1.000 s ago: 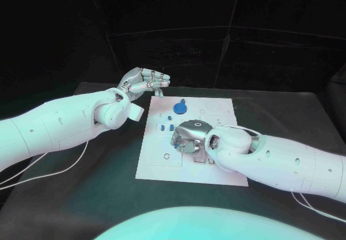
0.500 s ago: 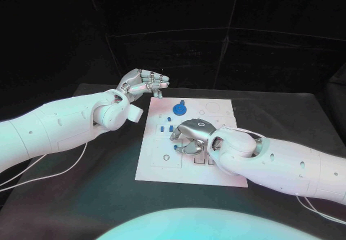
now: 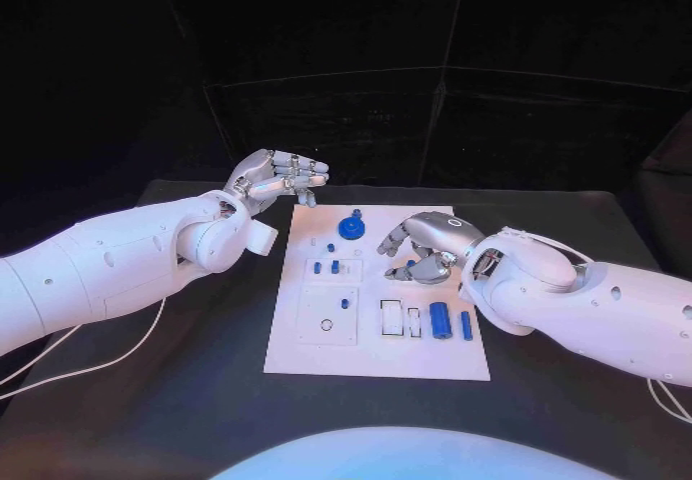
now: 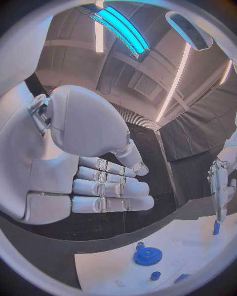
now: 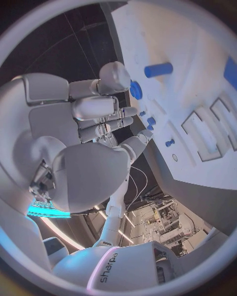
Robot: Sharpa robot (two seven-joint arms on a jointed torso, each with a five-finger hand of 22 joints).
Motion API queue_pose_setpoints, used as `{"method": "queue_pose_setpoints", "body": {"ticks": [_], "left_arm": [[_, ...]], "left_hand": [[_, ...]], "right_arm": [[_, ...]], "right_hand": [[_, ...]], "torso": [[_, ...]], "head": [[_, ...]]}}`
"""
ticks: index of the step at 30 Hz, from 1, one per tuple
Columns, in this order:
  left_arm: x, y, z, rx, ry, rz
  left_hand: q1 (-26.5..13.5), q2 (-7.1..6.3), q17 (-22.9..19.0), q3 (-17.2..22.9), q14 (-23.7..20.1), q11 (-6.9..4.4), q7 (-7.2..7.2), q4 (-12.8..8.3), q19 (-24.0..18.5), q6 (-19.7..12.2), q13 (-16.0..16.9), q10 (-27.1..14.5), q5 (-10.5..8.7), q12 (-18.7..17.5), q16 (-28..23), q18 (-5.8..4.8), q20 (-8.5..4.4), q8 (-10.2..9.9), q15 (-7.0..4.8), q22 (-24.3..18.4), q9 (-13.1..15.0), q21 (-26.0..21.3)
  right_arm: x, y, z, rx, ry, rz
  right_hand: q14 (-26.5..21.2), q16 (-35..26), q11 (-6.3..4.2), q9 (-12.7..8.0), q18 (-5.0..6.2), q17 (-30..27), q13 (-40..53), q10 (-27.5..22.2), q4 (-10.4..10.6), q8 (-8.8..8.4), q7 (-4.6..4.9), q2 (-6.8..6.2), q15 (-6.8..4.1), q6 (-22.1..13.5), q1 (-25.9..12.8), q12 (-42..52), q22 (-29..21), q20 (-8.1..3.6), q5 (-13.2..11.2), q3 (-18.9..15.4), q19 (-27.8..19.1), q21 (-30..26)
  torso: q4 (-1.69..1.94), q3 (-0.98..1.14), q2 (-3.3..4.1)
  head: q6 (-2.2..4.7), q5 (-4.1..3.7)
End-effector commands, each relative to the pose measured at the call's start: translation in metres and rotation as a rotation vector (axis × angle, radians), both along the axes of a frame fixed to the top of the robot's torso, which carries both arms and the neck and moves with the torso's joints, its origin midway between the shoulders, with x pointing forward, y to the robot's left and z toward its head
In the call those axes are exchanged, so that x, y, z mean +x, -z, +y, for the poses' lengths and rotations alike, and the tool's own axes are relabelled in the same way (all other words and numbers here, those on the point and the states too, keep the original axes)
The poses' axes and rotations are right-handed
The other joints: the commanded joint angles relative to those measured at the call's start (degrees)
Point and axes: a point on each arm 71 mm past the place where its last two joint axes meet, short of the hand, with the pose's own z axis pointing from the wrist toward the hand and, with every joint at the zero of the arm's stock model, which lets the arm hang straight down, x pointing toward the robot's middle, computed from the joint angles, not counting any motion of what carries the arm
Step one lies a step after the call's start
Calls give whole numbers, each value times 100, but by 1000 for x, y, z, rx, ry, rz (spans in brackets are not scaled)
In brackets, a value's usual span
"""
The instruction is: Assemble the parts on the task board
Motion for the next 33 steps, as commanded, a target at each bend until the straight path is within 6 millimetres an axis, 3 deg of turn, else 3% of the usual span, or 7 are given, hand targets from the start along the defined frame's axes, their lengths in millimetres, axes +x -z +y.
{"method": "queue_pose_setpoints", "body": {"ticks": [1, 4, 9, 14, 20, 25, 33], "left_arm": [[0, -2, -1, -13, 6, -14], [0, -2, -1, -15, 5, -18], [0, -3, -2, -16, 6, -20], [0, -3, -2, -16, 6, -20], [0, -2, -1, -15, 6, -19], [0, -2, -2, -16, 7, -18], [1, -2, -2, -15, 9, -16]], "left_hand": [[18, 48, -13, -30, -16, 5, 13, -20, -33, -6, -4, -30, -6, 35, -13, 81, -12, 6, 7, -8, -4, -26], [18, 48, -13, -30, -16, 5, 13, -20, -33, -6, -4, -30, -6, 35, -13, 81, -12, 6, 7, -8, -4, -26], [18, 48, -13, -30, -16, 5, 13, -20, -33, -6, -4, -30, -6, 35, -13, 81, -12, 6, 7, -8, -4, -26], [18, 48, -13, -30, -16, 5, 13, -20, -33, -6, -4, -30, -6, 35, -13, 81, -12, 6, 7, -8, -4, -26], [28, 53, -20, -31, -15, 3, 12, -26, -32, 1, -2, -24, -7, 44, -12, 81, -14, 10, 4, -8, -2, -25], [28, 53, -20, -31, -15, 3, 12, -26, -32, 1, -2, -24, -7, 44, -12, 81, -14, 10, 4, -8, -2, -25], [28, 53, -20, -31, -15, 3, 12, -26, -32, 1, -2, -24, -7, 44, -12, 81, -14, 10, 4, -8, -2, -25]], "right_arm": [[7, -4, -11, -15, 9, 18], [14, -4, -21, -64, 33, 15], [22, 0, -29, -140, 53, 26], [26, 6, -30, -205, 57, 66], [28, 12, -27, -254, 52, 99], [30, 15, -26, -268, 49, 118], [31, 15, -19, -247, 38, 119]], "right_hand": [[153, 7, -18, -6, 14, -11, -42, 9, -12, -16, -60, -12, -30, 8, 70, -21, 21, -9, 41, -84, 42, 26], [145, -11, -10, -6, 16, -55, -74, -55, -14, -23, -60, -22, -25, 14, 101, -72, -2, -6, 48, -149, 34, 16], [138, -28, -9, 0, 19, -92, -77, -87, 1, -12, -73, -8, -18, 52, 121, -90, -23, 0, 39, -220, 24, 3], [135, -35, -11, 1, 20, -106, -76, -87, 2, -10, -82, -7, -18, 58, 125, -89, -33, 2, 36, -232, 19, -3], [130, -49, -16, 3, 24, -134, -74, -74, 6, -5, -98, 15, -19, 75, 143, -80, -49, 2, 38, -249, 10, -13], [129, -55, -28, 5, 25, -146, -71, 1, 21, 7, -99, 100, -30, 121, 191, -47, -54, -4, 41, -272, 8, -19], [147, -24, -48, 15, 12, -112, -90, 330, 26, 72, -84, 380, -55, 353, 345, -65, 20, -23, -162, -72, 65, 29]], "torso": [[3, -1, 9], [3, -6, 7], [10, 5, 14], [15, -5, 11], [2, -1, 9], [6, -2, 8], [10, 1, 15]], "head": [[55, -48], [76, -64], [72, -65], [61, -75], [51, -60], [48, -62], [46, -67]]}}
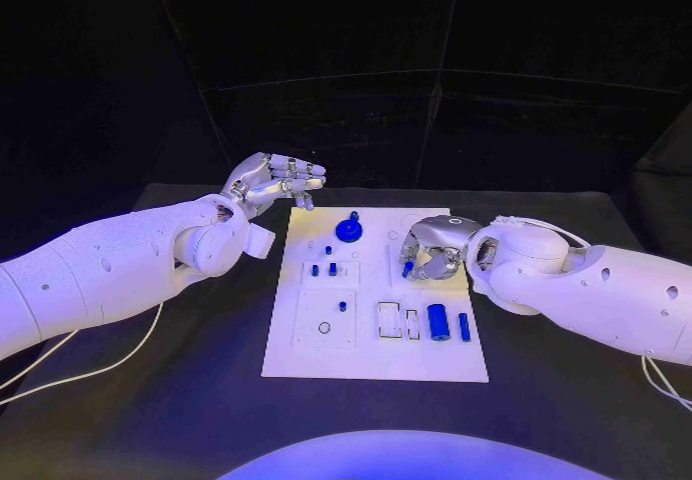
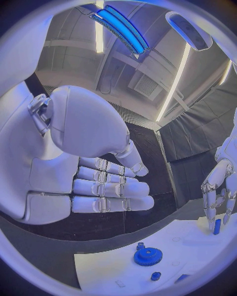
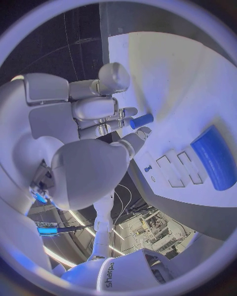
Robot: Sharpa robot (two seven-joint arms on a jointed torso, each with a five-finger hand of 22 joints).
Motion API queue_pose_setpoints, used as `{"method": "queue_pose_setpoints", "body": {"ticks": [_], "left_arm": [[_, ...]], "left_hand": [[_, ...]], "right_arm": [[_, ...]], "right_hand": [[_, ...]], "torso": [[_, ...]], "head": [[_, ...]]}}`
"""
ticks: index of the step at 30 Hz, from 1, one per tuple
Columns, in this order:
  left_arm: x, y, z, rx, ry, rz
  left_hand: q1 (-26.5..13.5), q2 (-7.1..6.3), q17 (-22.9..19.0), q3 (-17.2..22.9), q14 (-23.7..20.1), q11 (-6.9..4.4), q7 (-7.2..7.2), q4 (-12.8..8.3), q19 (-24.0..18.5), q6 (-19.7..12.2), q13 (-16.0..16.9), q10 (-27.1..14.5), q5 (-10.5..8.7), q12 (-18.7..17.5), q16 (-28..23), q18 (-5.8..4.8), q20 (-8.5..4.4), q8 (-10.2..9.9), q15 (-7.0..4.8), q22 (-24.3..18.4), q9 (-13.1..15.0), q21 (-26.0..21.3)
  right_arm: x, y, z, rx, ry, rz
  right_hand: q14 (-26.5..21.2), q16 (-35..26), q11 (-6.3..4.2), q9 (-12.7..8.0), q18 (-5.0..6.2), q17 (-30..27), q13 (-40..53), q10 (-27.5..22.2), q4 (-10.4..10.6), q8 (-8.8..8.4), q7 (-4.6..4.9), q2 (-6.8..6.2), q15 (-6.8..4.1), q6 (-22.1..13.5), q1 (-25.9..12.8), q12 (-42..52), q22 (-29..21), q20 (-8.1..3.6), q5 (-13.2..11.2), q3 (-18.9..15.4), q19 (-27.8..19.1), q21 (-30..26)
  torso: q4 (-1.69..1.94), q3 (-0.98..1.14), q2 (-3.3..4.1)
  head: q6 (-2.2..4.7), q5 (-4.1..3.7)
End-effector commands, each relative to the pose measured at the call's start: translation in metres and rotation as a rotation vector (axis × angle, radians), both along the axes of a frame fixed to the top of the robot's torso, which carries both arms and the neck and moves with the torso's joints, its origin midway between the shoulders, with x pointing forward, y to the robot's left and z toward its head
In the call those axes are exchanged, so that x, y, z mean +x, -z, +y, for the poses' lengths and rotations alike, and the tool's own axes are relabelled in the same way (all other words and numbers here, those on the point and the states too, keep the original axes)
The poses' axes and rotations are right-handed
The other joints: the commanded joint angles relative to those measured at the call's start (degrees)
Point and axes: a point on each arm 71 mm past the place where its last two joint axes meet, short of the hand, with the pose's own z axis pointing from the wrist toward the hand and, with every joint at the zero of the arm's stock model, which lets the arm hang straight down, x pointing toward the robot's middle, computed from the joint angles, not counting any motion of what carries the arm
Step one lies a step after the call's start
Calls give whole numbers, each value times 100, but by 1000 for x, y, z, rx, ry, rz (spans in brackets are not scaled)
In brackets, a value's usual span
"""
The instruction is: Assemble the parts on the task board
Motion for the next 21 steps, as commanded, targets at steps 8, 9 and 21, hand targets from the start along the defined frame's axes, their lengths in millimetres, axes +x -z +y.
{"method": "queue_pose_setpoints", "body": {"ticks": [8, 9, 21], "left_arm": [[0, -2, -1, -12, 9, -7], [0, -2, -1, -12, 10, -7], [1, -1, 0, -10, 9, -3]], "left_hand": [[11, 44, -10, -21, -14, 4, 13, -7, -31, 3, -2, -23, -7, 23, -12, 80, -14, 12, 5, -10, -1, -26], [11, 44, -10, -21, -14, 4, 13, -7, -31, 3, -2, -23, -7, 23, -12, 80, -14, 12, 5, -10, -1, -26], [11, 44, -10, -21, -14, 4, 13, -7, -31, 3, -2, -23, -7, 23, -12, 80, -14, 12, 5, -10, -1, -26]], "right_arm": [[4, 1, 1, 3, 4, 4], [5, 2, 1, 3, 6, 3], [3, -7, -1, 110, 32, -85]], "right_hand": [[165, 48, -81, 8, -9, 76, -2, 597, 17, 91, -22, 211, -109, 322, 52, -155, 147, -65, -211, 384, 127, 109], [167, 53, -91, 9, -11, 81, 0, 653, 14, 98, -29, 215, -117, 356, 58, -176, 161, -72, -221, 421, 135, 118], [192, 123, -195, 26, -48, 168, 23, 1109, -156, 154, -112, 319, -207, 664, 273, -394, 361, -170, -617, 985, 231, 245]], "torso": [[-5, -2, 3], [-3, -2, 1], [-5, 4, -2]], "head": [[-26, -6], [-27, -7], [-47, 14]]}}
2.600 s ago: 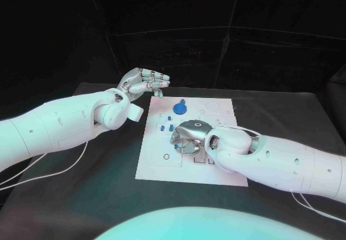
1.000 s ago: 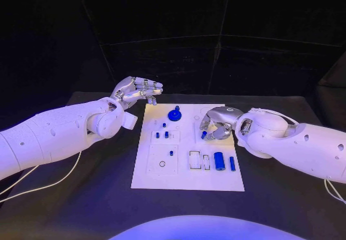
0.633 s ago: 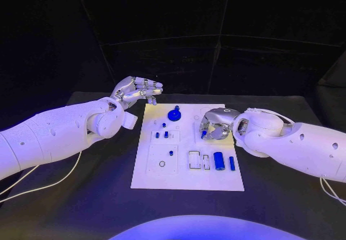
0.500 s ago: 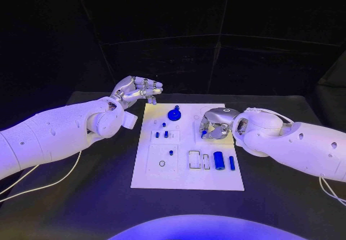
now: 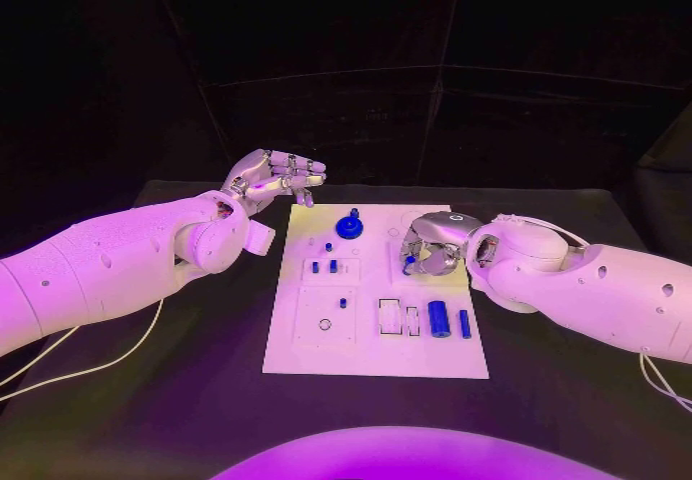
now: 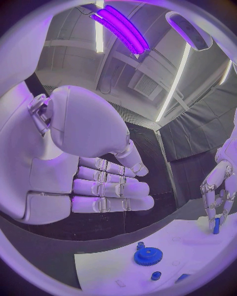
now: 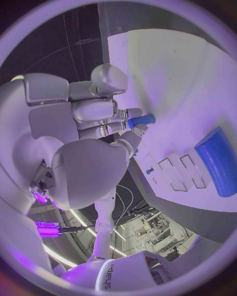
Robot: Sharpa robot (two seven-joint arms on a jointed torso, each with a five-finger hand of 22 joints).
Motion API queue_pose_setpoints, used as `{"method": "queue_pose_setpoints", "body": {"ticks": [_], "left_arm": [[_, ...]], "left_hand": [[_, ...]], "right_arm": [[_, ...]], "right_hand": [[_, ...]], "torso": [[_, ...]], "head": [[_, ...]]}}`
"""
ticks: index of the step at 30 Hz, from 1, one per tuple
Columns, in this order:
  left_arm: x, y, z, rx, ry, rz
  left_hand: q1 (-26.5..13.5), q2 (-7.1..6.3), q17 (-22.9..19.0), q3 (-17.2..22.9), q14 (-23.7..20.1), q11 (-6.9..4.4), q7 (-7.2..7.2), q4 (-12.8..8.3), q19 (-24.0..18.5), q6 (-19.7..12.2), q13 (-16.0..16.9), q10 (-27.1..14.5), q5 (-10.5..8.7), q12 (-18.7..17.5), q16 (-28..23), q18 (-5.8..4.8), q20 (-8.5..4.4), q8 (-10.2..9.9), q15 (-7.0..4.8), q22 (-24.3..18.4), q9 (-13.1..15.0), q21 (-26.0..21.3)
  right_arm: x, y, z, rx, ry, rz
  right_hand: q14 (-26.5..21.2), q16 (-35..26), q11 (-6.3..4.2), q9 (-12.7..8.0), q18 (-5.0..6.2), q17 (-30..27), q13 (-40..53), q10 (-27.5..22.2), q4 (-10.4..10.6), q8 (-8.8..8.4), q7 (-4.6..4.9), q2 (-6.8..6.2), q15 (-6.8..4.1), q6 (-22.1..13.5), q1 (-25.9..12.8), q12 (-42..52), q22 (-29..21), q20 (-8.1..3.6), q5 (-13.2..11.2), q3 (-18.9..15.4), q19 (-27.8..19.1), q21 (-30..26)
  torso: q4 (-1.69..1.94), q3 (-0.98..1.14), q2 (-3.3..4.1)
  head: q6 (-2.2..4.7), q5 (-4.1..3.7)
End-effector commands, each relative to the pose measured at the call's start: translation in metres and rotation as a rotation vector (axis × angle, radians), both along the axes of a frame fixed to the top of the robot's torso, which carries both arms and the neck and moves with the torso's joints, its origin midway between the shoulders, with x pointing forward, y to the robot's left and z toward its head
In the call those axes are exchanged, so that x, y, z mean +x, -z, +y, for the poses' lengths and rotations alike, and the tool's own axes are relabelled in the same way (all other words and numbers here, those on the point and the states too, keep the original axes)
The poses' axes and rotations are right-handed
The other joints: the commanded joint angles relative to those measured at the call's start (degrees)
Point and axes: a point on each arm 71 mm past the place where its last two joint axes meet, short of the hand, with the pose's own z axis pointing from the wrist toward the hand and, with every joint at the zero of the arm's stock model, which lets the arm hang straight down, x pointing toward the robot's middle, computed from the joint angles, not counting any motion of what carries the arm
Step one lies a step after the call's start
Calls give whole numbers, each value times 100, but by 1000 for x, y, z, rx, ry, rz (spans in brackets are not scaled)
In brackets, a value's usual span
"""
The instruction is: Assemble the parts on the task board
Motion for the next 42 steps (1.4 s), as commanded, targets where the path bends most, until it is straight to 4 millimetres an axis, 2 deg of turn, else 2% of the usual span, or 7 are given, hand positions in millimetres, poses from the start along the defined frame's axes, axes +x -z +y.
{"method": "queue_pose_setpoints", "body": {"ticks": [1, 13, 23, 25, 29, 33, 42], "left_arm": [[0, -1, 0, -10, 9, -3], [3, 0, 4, -3, -2, -1], [4, 0, 2, -4, 1, 0], [4, 0, 1, -5, 4, 0], [3, 0, -1, -8, 9, 0], [3, 0, -3, -10, 13, 0], [2, 0, -5, -11, 17, 1]], "left_hand": [[11, 45, -5, -21, -14, 4, 13, -7, -31, 3, -2, -23, -7, 24, -12, 80, -13, 12, 5, -5, -1, -26], [11, 45, -5, -21, -14, 4, 13, -7, -31, 3, -2, -23, -7, 24, -12, 80, -13, 12, 5, -5, -1, -26], [11, 45, -5, -21, -14, 4, 13, -7, -31, 3, -2, -23, -7, 24, -12, 80, -13, 12, 5, -5, -1, -26], [11, 45, -5, -21, -14, 4, 13, -7, -31, 3, -2, -23, -7, 24, -12, 80, -13, 12, 5, -5, -1, -26], [11, 45, -5, -21, -14, 4, 13, -7, -31, 3, -2, -23, -7, 24, -12, 80, -13, 12, 5, -5, -1, -26], [11, 45, -5, -21, -14, 4, 13, -7, -31, 3, -2, -23, -7, 24, -12, 80, -13, 12, 5, -5, -1, -26], [10, 52, -16, -27, -17, 5, 15, -6, -33, 2, -3, -28, -6, 28, -13, 80, -13, 12, 7, -7, -2, -28]], "right_arm": [[-1, -11, 0, 97, 17, -66], [-31, -35, 10, 286, -78, -102], [-50, -41, 59, 315, -263, -93], [-51, -39, 69, 316, -289, -88], [-55, -33, 84, 315, -320, -67], [-59, -20, 98, 282, -339, -34], [-61, 5, 111, 166, -341, 17]], "right_hand": [[202, 25, 6, 11, -47, 2, 21, 64, -38, 1, 6, 48, -52, 28, 104, -48, 6, -8, -28, 82, 28, 25], [194, 28, 54, -23, -48, -10, 25, 59, -134, -107, 67, -26, -18, -82, 132, -178, 1, 14, 28, 283, 6, 29], [192, 28, 68, -25, -46, -18, 26, 53, -154, -128, 80, -54, -6, -94, 127, -220, -2, 26, 79, 335, -2, 31], [192, 30, 71, -25, -46, -15, 26, 49, -155, -131, 83, -57, -4, -96, 125, -227, -4, 27, 83, 341, -4, 30], [192, 30, 77, -25, -46, -18, 26, 47, -150, -136, 88, -69, 0, -99, 109, -240, -2, 31, 89, 346, -6, 32], [190, 29, 77, -24, -44, -23, 28, 57, -151, -140, 89, -97, 4, -96, 90, -249, -12, 36, 92, 340, -13, 28], [181, 9, 78, -23, -33, -70, 30, 63, -144, -143, 90, -113, 6, -94, 69, -257, -66, 39, 91, 334, -41, 1]], "torso": [[-5, 0, -5], [-6, 4, -6], [12, -6, -2], [4, -6, -2], [27, -12, -3], [9, -11, -9], [5, -5, -7]], "head": [[2, 0], [2, 9], [-11, 49], [-14, 69], [-45, 83], [-80, 169], [-86, 218]]}}
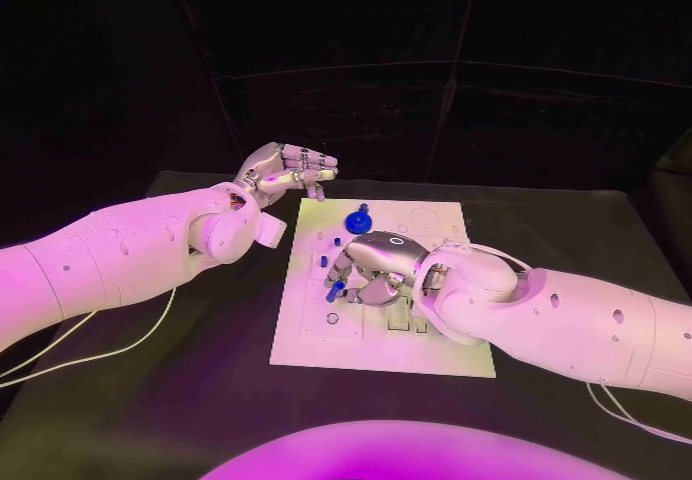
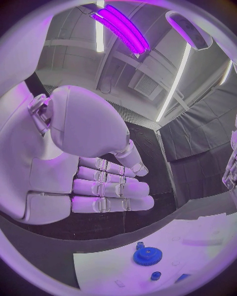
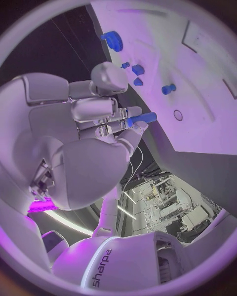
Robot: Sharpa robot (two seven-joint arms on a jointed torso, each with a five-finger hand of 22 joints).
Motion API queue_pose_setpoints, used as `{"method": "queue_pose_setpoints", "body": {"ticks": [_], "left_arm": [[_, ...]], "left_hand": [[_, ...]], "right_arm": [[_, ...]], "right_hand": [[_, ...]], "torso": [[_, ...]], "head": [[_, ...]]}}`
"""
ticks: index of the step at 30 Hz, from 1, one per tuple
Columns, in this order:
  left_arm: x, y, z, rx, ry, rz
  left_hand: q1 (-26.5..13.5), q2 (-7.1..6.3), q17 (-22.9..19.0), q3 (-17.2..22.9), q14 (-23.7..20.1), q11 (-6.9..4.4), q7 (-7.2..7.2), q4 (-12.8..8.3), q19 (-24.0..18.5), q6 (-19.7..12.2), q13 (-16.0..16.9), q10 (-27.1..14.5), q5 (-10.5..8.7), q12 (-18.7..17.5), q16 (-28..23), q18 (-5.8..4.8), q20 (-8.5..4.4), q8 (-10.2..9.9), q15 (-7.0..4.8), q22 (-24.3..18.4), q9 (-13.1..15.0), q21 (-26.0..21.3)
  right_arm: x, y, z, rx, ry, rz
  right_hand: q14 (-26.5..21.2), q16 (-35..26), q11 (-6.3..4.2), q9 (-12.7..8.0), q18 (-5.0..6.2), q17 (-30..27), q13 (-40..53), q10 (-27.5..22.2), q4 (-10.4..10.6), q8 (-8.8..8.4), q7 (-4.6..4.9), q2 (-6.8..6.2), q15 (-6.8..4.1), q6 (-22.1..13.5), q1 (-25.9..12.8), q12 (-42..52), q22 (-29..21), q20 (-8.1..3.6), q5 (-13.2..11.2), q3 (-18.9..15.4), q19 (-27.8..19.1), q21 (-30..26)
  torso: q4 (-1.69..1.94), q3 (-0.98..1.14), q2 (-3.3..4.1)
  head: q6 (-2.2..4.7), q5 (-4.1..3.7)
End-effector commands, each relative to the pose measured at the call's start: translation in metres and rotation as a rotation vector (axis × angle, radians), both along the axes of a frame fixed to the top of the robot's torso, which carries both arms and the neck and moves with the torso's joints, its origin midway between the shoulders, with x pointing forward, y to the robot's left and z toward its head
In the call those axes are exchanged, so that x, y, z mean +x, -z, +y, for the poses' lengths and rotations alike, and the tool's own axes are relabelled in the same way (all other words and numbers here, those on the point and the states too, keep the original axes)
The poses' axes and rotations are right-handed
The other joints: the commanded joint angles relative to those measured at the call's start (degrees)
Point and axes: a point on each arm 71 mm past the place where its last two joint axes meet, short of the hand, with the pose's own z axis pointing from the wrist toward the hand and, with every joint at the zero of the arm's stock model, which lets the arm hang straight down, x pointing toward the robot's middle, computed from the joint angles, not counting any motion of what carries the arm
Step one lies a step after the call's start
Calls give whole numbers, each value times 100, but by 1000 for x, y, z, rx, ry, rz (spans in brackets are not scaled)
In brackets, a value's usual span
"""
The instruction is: Assemble the parts on the task board
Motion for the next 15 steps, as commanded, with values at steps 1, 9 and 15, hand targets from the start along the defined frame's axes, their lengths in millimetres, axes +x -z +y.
{"method": "queue_pose_setpoints", "body": {"ticks": [1, 9, 15], "left_arm": [[0, -2, -3, -11, 12, -3], [0, -2, -4, -11, 14, -1], [0, -1, -4, -11, 15, -1]], "left_hand": [[10, 53, -5, -27, -17, 5, 15, -7, -33, 2, -3, -28, -6, 28, -13, 80, -13, 12, 7, -8, -2, -28], [10, 53, -5, -27, -17, 5, 15, -7, -33, 2, -3, -28, -6, 28, -13, 80, -13, 12, 7, -8, -2, -28], [10, 53, -5, -27, -17, 5, 15, -7, -33, 2, -3, -28, -6, 28, -13, 80, -13, 12, 7, -8, -2, -28]], "right_arm": [[0, 7, 2, -94, -11, -9], [-1, 14, 9, -126, -19, -4], [-2, 19, 10, -139, -19, 2]], "right_hand": [[181, 10, 25, 0, -32, -5, 4, 34, 6, -24, 7, -34, 5, -12, -2, -27, -5, 17, 36, 26, -19, 1], [183, 15, 25, 1, -33, 8, 4, 35, 7, -24, 7, -34, 5, -12, -3, -29, 1, 17, 37, 26, -17, 3], [180, 12, 23, 3, -32, 0, 5, 41, 13, -22, 5, -31, 6, -4, -11, -33, 0, 18, 44, 29, -19, 3]], "torso": [[-5, 6, -4], [-9, 9, -1], [-11, 5, 0]], "head": [[-8, 17], [-48, 65], [-63, 64]]}}
